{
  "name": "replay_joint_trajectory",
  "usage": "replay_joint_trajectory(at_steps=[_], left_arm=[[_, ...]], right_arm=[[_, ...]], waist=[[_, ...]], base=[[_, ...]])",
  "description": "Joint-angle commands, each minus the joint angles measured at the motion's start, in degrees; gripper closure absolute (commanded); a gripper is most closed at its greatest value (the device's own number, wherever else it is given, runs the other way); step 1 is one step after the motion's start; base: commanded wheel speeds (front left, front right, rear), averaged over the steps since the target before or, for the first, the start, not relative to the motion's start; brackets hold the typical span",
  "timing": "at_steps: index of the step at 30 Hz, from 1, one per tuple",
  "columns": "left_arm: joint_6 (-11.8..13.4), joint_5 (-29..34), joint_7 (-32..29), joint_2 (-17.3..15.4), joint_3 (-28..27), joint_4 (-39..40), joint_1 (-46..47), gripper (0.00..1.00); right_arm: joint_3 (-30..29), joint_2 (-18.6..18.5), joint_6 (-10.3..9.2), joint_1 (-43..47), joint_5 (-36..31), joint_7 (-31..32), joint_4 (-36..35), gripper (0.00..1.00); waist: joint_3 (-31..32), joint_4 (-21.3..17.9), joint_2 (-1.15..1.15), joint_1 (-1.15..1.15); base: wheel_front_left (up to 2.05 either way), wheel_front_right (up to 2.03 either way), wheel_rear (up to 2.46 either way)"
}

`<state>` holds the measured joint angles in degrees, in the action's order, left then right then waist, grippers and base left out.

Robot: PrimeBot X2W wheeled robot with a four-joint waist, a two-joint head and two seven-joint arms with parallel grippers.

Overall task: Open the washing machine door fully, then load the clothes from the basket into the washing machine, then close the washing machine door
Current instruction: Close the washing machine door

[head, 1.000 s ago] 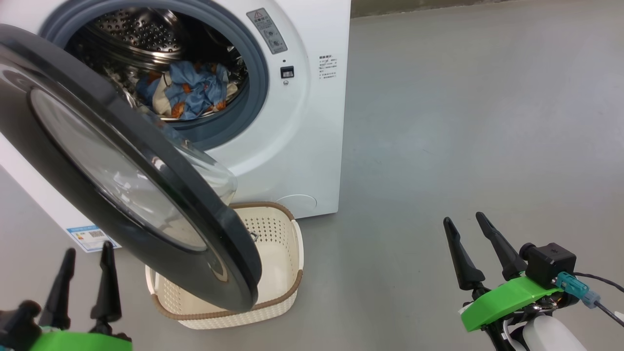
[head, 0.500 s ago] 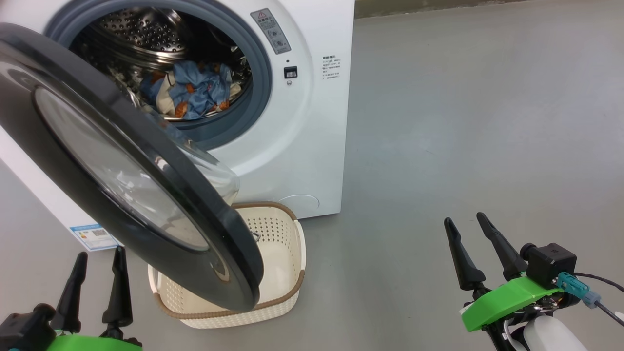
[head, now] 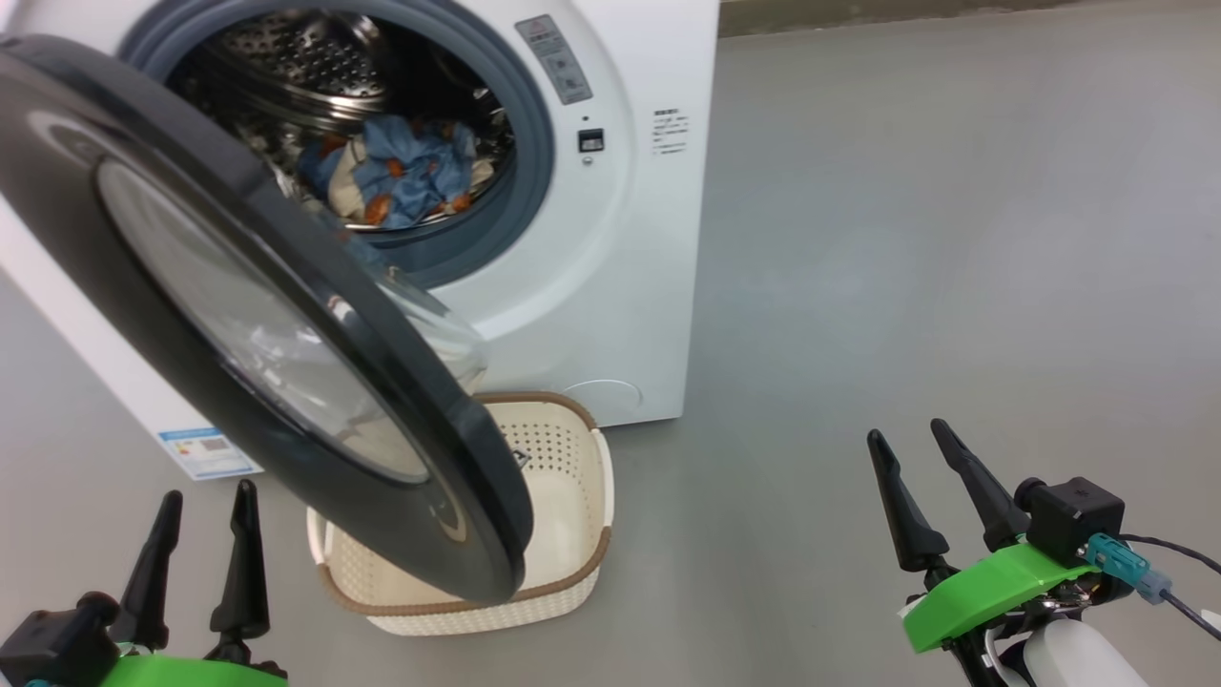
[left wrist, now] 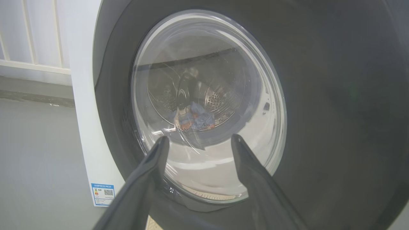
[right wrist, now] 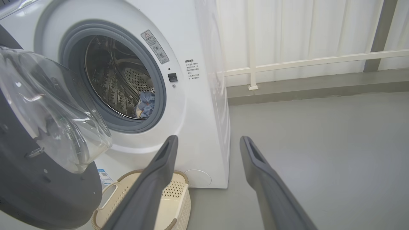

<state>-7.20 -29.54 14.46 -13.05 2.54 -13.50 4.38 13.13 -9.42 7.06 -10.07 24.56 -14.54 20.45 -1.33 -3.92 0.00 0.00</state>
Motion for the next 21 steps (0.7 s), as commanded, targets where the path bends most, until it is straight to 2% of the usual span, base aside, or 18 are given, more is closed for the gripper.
replay_joint_trajectory(at_steps=[1, 2, 3, 4, 12, 21], left_arm=[[-0.28, 0.40, 0.53, -1.19, -1.71, 1.61, 1.27, 0.00], [-0.28, 0.33, 0.53, -1.18, -1.59, 1.60, 1.27, 0.00], [-0.28, 0.25, 0.53, -1.18, -1.42, 1.58, 1.24, 0.00], [-0.28, 0.18, 0.53, -1.19, -1.28, 1.51, 1.23, 0.00], [-0.28, -0.43, 0.53, -1.27, -0.53, 0.76, 1.44, 0.00], [-0.28, -0.93, 0.53, -1.10, 1.04, -0.28, 1.53, 0.00]], right_arm=[[1.61, -0.61, 0.43, -2.36, -0.25, -0.46, -1.28, 0.49], [1.78, -0.74, 0.43, -2.54, -0.08, -0.46, -1.28, 0.69], [1.90, -0.84, 0.43, -2.73, 0.06, -0.46, -1.31, 0.97], [1.98, -0.98, 0.43, -2.94, 0.28, -0.46, -1.30, 1.00], [3.46, -0.45, 0.43, -4.82, 1.27, -0.46, -1.75, 1.00], [5.51, 1.26, 0.43, -7.39, 3.90, -0.46, -5.36, 1.00]], waist=[[-0.04, 1.00, 0.00, 0.00], [-0.09, 1.47, 0.00, 0.00], [-0.17, 1.98, 0.00, 0.00], [-0.24, 2.57, 0.00, 0.00], [-0.35, 8.12, 0.00, 0.00], [0.45, 15.19, 0.00, 0.00]], base=[[0.00, 0.00, 0.00], [0.00, 0.00, 0.00], [0.00, 0.00, 0.00], [0.00, 0.00, 0.00], [0.00, 0.00, 0.00], [0.00, 0.00, 0.00]])
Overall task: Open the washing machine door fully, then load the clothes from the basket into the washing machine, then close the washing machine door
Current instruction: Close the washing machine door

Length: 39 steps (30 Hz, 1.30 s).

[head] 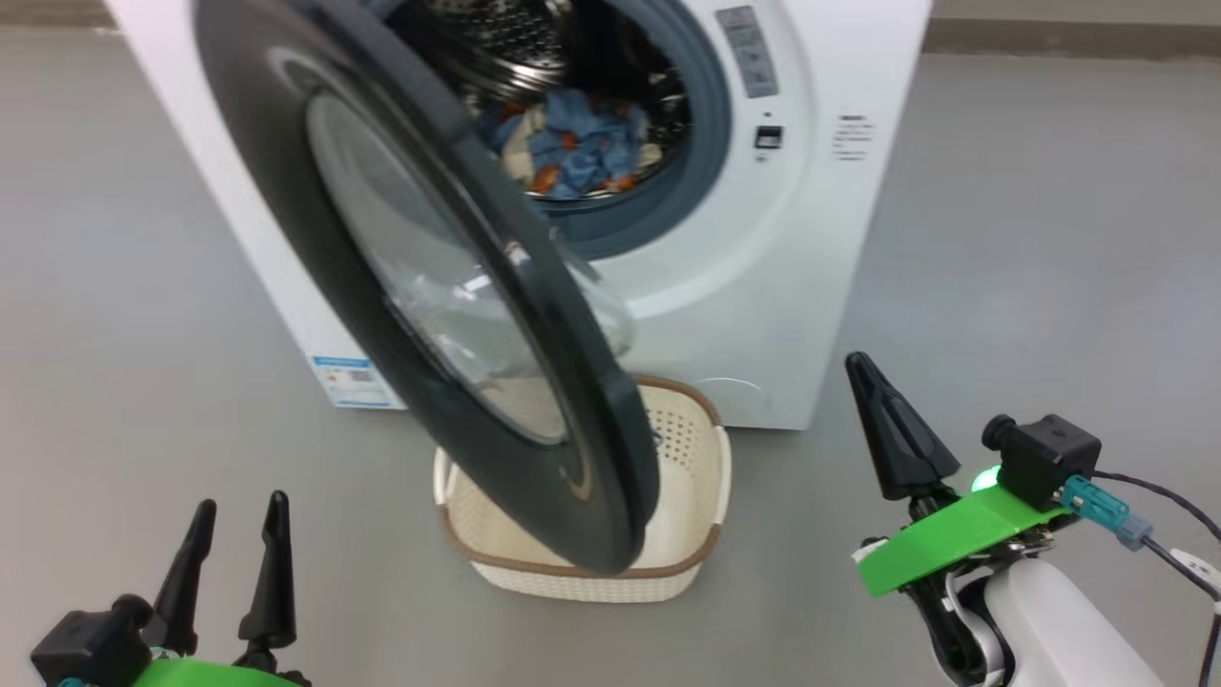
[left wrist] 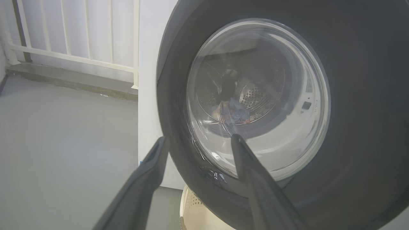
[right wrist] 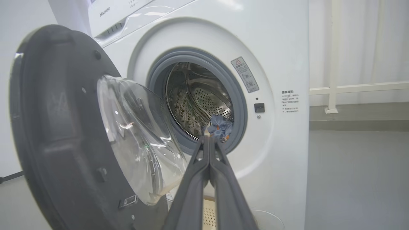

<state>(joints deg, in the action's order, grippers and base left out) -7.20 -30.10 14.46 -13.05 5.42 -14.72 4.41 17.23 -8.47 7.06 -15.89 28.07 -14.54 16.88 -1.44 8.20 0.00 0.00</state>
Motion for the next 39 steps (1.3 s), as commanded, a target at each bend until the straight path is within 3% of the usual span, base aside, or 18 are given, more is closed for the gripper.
replay_joint_trajectory(at_steps=[1, 10, 15, 21, 28, 39], left_arm=[[-0.28, -0.37, 0.53, -1.10, -1.84, 0.94, 1.51, 0.00], [-0.28, -0.50, 0.53, -0.77, -1.74, 0.61, 1.40, 0.00], [-0.28, -0.62, 0.53, -0.70, -1.69, 0.46, 1.20, 0.00], [-0.28, -0.63, 0.53, -0.65, -1.72, 0.15, 1.49, 0.00], [-0.28, -0.58, 0.53, -0.34, -1.62, -0.01, 1.34, 0.00], [-0.28, -0.70, 0.53, 0.06, -2.02, 0.11, 1.33, 0.00]], right_arm=[[1.41, 0.31, 0.43, -1.56, 0.39, -0.46, -1.79, 1.00], [4.03, 2.41, 0.43, -1.96, -0.18, -0.46, -11.09, 1.00], [4.78, 3.02, 0.43, -1.38, -1.22, -0.46, -16.64, 1.00], [9.74, 2.47, 0.43, -1.13, -1.46, -0.46, -19.72, 1.00], [17.74, -1.27, 0.43, -0.92, 0.35, -0.46, -15.59, 1.00], [24.28, -3.77, 0.43, -4.26, 4.07, -0.46, -4.55, 1.00]], waist=[[0.55, 3.07, 0.00, 0.00], [1.14, 8.05, 0.00, 0.00], [1.26, 9.12, 0.00, 0.00], [1.48, 9.70, 0.00, 0.00], [1.87, 10.32, 0.00, 0.00], [1.33, 10.82, 0.00, 0.00]], base=[[0.00, 0.00, 0.00], [0.00, 0.00, 0.00], [0.00, 0.00, 0.00], [0.00, 0.00, 0.00], [0.00, 0.00, 0.00], [0.00, 0.00, 0.00]])
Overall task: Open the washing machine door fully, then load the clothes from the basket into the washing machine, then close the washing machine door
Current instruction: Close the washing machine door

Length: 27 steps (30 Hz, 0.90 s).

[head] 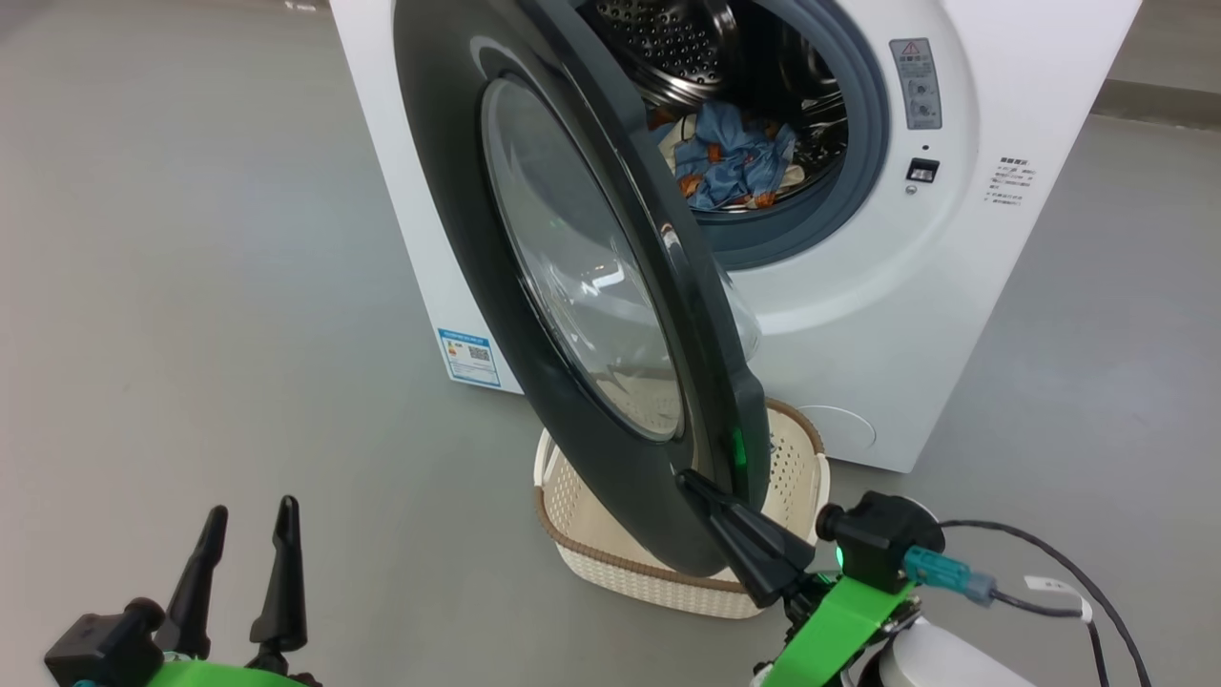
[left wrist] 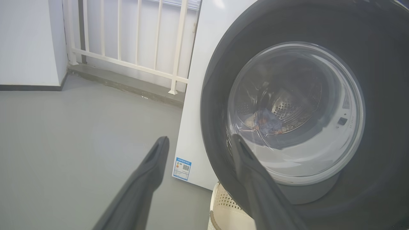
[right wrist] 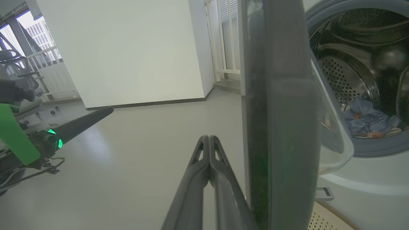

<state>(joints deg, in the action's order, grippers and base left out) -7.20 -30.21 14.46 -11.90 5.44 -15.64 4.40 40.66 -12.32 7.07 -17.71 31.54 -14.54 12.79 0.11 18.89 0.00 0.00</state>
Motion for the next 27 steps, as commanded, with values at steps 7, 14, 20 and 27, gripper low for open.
replay_joint_trajectory(at_steps=[7, 14, 20, 27], left_arm=[[-0.29, -0.97, 0.53, -0.89, -2.04, 1.11, 1.81, 0.00], [-0.29, -1.35, 0.53, -0.84, -2.04, 1.16, 2.27, 0.00], [-0.29, -1.78, 0.53, -1.12, -2.07, 1.20, 2.80, 0.00], [-0.29, -2.44, 0.53, -1.71, -1.90, 1.56, 3.70, 0.00]], right_arm=[[2.82, -0.21, 0.42, -5.03, 2.19, -0.46, 4.16, 1.00], [3.31, -0.96, 0.42, -7.34, 2.93, -0.46, 8.57, 1.00], [2.82, -2.23, 0.42, -9.37, 2.49, -0.46, 10.54, 1.00], [0.64, -3.83, 0.42, -11.72, 1.29, -0.46, 12.62, 1.00]], waist=[[-1.32, 0.97, 0.00, 0.00], [-2.49, 2.08, 0.00, 0.00], [-3.76, 2.47, 0.00, 0.00], [-6.34, 2.49, 0.00, 0.00]], base=[[0.00, 0.00, 0.00], [0.00, 0.00, 0.00], [0.00, 0.00, 0.00], [0.00, 0.00, 0.00]])
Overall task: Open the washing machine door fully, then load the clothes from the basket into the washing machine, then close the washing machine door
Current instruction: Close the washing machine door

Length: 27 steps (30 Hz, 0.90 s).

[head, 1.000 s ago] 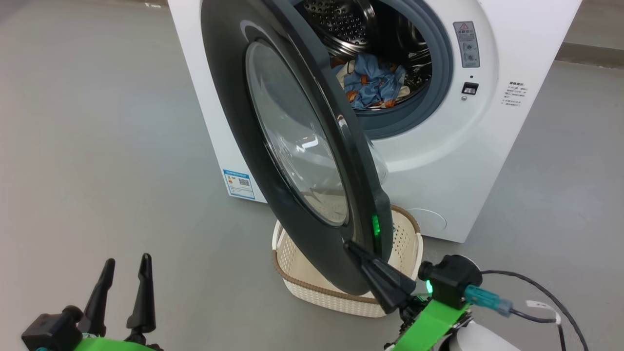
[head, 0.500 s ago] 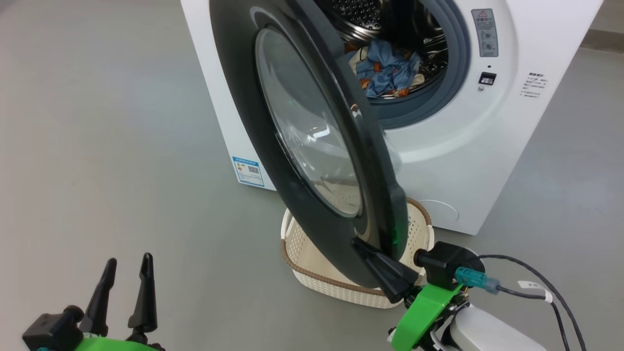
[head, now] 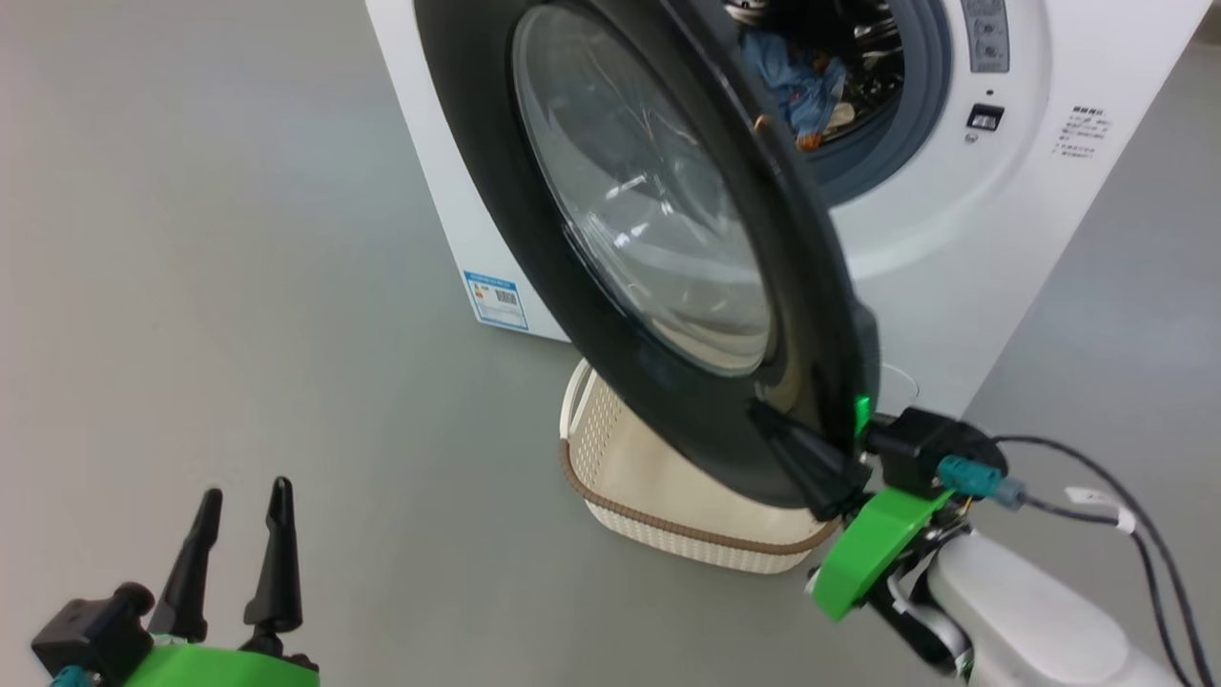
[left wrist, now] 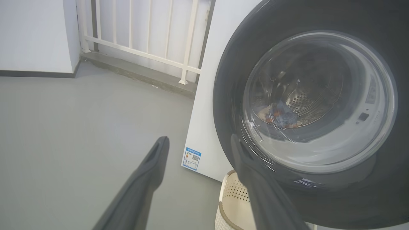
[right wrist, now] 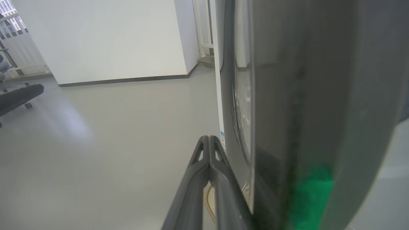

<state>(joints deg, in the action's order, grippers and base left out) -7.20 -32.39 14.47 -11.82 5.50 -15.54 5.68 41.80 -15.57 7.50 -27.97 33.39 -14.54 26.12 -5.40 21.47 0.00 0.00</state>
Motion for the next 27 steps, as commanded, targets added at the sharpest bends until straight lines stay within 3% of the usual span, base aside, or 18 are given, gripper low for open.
replay_joint_trajectory(at_steps=[1, 27], left_arm=[[-0.29, -0.35, 0.52, -1.89, -1.97, 1.52, 2.59, 0.00], [-0.29, -2.86, 0.52, -5.74, 0.49, 3.87, 9.07, 0.00]], right_arm=[[-1.10, -0.75, -0.01, -1.85, -0.78, -0.46, -0.46, 1.00], [-17.28, -4.41, -0.01, -15.05, -7.17, -0.46, 4.72, 1.00]], waist=[[-1.34, -0.20, 0.00, 0.00], [-14.29, 0.57, 0.00, 0.00]], base=[[0.00, 0.00, 0.00], [0.00, 0.00, 0.00]])
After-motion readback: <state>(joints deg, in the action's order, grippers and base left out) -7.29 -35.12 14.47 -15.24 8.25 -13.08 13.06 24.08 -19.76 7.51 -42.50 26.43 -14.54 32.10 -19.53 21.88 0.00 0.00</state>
